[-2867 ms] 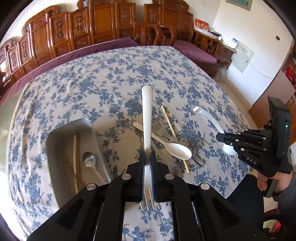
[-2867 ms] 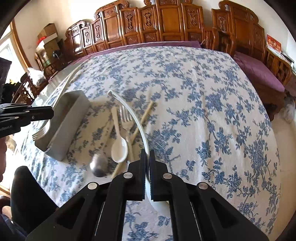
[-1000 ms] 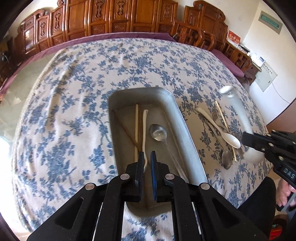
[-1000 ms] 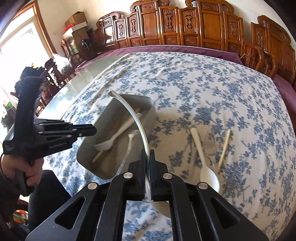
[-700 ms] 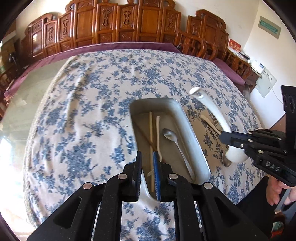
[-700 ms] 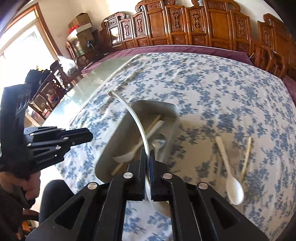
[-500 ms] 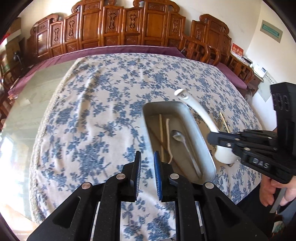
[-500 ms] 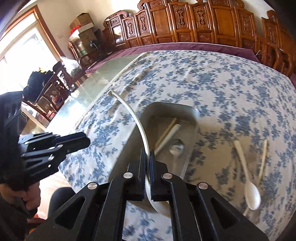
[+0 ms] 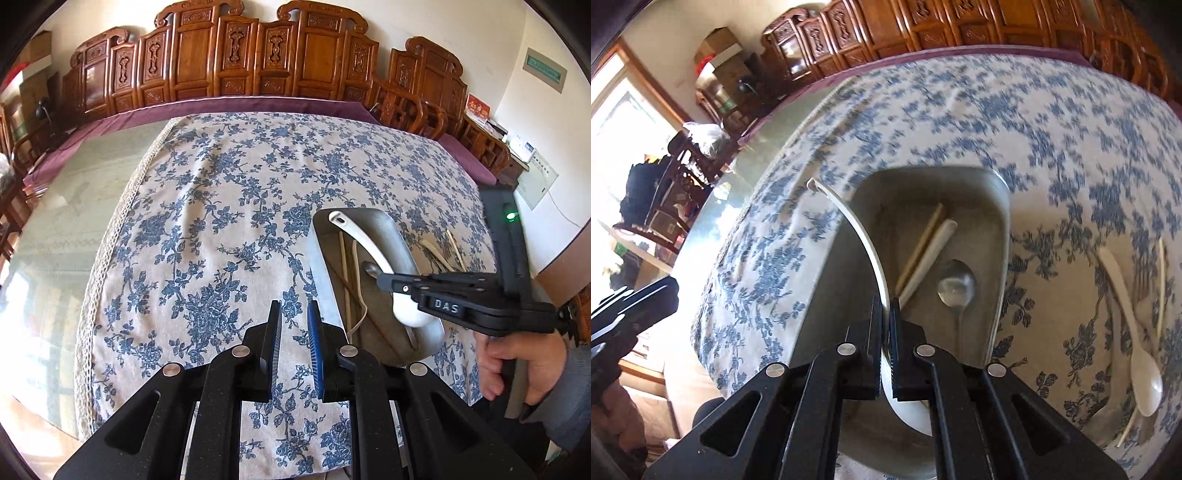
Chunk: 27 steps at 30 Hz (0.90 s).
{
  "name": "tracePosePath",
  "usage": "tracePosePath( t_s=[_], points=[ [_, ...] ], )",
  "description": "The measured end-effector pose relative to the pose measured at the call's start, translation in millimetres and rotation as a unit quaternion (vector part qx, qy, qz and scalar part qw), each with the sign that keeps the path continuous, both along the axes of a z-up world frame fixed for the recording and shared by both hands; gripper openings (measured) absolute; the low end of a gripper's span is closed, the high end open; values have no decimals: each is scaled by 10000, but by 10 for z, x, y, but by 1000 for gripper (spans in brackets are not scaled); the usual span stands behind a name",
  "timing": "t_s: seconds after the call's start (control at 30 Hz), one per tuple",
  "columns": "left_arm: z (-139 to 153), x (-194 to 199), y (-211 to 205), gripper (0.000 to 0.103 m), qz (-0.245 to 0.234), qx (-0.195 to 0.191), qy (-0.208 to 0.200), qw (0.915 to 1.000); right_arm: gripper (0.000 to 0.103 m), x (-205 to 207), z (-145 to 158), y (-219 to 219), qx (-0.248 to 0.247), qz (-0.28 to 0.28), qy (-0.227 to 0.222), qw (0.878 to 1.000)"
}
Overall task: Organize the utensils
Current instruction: 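Lower the white plastic spoon into the grey tray and open the right tool, then move the right tool to the pile and grasp another white plastic spoon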
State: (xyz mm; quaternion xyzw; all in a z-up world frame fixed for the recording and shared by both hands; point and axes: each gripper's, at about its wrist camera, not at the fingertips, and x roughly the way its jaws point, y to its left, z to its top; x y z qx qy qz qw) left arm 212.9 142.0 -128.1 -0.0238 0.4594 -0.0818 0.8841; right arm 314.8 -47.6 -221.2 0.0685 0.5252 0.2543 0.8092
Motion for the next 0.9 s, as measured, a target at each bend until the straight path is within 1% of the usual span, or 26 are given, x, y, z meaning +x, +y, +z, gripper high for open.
tracePosePath(
  t_s=[0.03, 0.1, 0.2, 0.3, 0.4, 0.53, 0.67, 0.8, 0.9],
  points=[
    [4, -3, -5, 13, 1, -2, -4, 10000, 5, 4, -28, 1, -51, 15, -26, 10000],
    [12, -7, -7, 13, 21, -12, -29, 10000, 6, -24, -17, 39, -254, 148, -245, 9993],
    [19, -14, -14, 13, 23, -11, -30, 10000, 6, -10, -41, 28, -275, 137, -254, 9992],
    [34, -18, -36, 13, -16, 30, -33, 10000, 9, -15, -29, 24, -428, 175, -418, 9981],
    [64, -17, -62, 13, -6, 72, -59, 10000, 11, -3, -17, -18, -421, 153, -447, 9980],
    [111, -11, -91, 13, 37, 67, -113, 9999, 11, -18, 52, -52, -392, 228, -589, 9972],
    [126, -1, -164, 13, -2, 90, -123, 9999, 11, -43, 83, -77, -353, 313, -619, 9970],
    [130, 3, -247, 13, -47, 98, -114, 9999, 11, -90, 97, -108, -309, 361, -624, 9969],
    [136, -6, -299, 13, -63, 110, -118, 9998, 11, -170, 172, -166, -312, 401, -730, 9960]
  ],
)
